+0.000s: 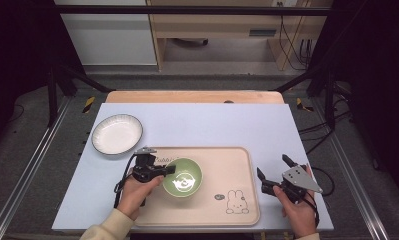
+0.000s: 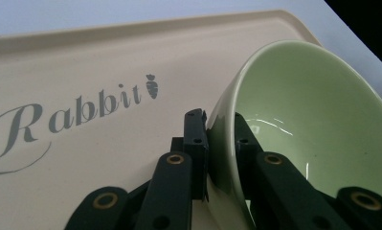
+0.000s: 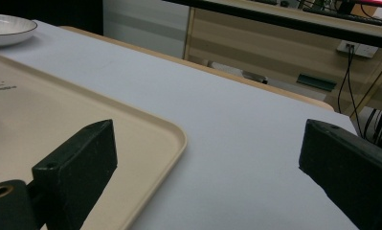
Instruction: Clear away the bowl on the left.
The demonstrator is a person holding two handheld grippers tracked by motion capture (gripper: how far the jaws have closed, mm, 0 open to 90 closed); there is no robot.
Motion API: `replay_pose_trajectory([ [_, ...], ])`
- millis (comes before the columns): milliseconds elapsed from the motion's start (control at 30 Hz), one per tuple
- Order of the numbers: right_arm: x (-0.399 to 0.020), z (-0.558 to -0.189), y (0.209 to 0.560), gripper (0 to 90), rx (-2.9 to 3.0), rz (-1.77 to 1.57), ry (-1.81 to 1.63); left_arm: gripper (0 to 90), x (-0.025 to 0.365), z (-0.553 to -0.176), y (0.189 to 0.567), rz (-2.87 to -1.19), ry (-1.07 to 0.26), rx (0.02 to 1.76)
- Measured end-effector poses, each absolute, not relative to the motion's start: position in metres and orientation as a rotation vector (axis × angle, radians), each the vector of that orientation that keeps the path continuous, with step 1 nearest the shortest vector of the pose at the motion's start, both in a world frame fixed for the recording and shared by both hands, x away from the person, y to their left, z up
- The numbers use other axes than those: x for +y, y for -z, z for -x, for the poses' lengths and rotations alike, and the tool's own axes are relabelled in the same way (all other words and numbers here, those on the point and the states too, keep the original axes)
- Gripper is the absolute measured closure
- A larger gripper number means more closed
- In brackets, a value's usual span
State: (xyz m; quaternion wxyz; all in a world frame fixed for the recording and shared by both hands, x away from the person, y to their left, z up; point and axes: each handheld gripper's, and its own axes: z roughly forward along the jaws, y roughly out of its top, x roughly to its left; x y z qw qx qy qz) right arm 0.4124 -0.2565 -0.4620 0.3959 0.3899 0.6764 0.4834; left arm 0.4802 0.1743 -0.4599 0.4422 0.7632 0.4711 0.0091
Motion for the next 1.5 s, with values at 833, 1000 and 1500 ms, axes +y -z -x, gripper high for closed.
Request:
replay_pose_trajectory([
  [833, -0.2558, -0.4128, 0.4634, 5.9, 1.727, -0.993, -1.223, 75.0, 0.1697, -0.4759, 0.4585, -1.913, -0.090, 1.170],
  [1000, -0.2552, -0.4129, 0.4636, 5.9, 1.733, -0.992, -1.220, 66.6, 0.1704, -0.4741, 0.4563, -1.916, -0.132, 1.170],
  [1500, -0.2546, -0.4129, 0.4643, 5.9, 1.742, -0.997, -1.220, 44.2, 0.1671, -0.4725, 0.4544, -1.944, -0.218, 1.155],
])
